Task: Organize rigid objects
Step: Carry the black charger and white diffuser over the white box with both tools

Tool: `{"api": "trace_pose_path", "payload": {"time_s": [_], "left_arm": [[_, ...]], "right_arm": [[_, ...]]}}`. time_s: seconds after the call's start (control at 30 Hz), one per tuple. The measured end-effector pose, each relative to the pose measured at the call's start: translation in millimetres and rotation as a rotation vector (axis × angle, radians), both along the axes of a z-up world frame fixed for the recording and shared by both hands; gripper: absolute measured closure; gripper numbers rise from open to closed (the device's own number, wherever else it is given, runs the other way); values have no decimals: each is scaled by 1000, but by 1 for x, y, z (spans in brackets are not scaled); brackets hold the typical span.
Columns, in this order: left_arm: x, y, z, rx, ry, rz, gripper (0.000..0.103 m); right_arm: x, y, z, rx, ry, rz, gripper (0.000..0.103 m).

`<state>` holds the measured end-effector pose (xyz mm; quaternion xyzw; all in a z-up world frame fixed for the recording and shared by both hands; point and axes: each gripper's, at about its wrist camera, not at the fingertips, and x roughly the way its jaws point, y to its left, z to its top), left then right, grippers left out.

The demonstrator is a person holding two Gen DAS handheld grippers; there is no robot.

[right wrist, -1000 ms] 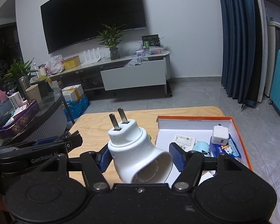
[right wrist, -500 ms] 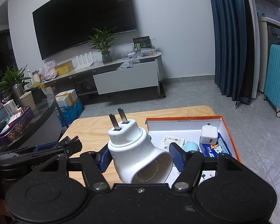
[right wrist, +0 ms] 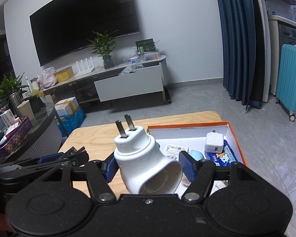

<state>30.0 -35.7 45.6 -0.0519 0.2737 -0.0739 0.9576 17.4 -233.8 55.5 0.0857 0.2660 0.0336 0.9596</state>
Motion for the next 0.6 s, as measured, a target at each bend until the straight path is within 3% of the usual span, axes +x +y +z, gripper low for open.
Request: {"api": "trace_pose_path", "payload": {"time_s": [0.6], "left_arm": [[7, -12, -1, 7, 7, -48, 47]], "right_arm": [[1, -15, 0, 11, -3, -44, 24]]}}
